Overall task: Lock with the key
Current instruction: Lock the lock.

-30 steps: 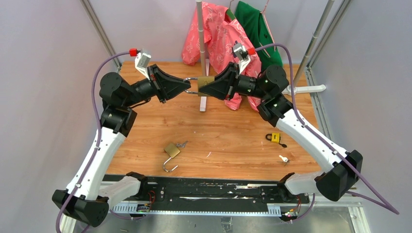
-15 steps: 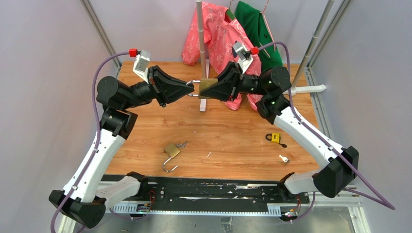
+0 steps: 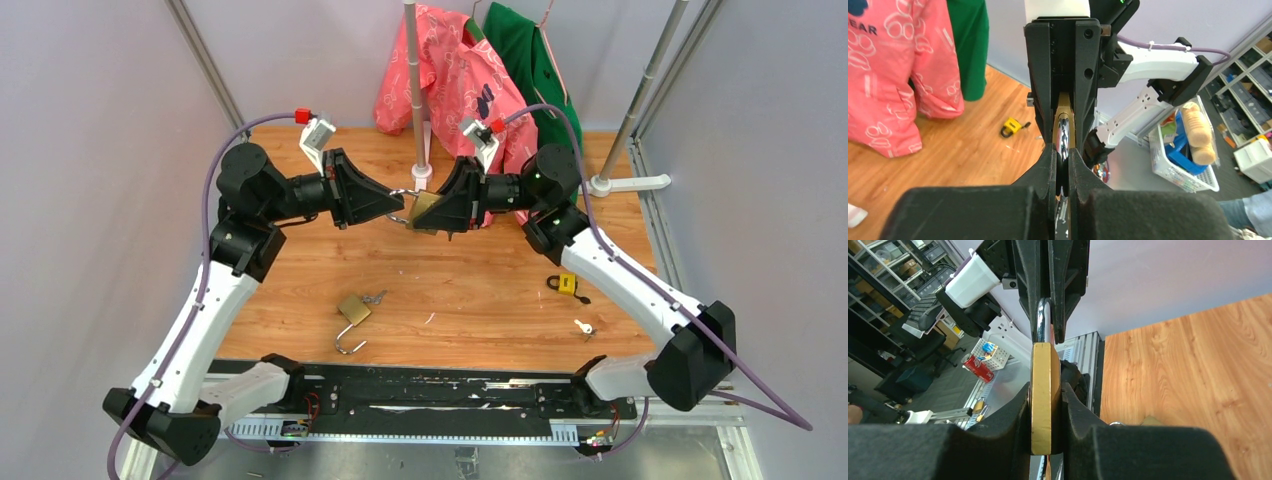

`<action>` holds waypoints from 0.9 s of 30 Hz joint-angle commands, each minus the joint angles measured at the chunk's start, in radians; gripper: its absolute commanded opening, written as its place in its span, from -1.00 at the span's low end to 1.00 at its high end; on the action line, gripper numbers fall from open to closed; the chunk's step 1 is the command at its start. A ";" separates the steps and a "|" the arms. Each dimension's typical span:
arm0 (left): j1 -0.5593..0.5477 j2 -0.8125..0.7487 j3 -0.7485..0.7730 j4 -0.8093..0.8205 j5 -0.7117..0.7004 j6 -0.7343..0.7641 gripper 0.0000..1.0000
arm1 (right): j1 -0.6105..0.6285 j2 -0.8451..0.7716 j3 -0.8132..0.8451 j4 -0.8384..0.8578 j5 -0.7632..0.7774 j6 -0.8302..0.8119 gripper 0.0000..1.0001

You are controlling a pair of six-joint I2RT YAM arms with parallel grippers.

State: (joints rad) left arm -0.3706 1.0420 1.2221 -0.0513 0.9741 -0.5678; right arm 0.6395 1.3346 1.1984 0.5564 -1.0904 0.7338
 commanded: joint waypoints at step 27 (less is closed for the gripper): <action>0.087 0.163 0.079 -0.109 0.238 0.068 -1.00 | -0.189 -0.130 -0.336 0.096 0.024 0.159 0.40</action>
State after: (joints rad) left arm -0.2909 1.2083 1.2289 -0.1837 1.1400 -0.5175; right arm 0.5011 1.2564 0.8761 0.7429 -1.0393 0.9688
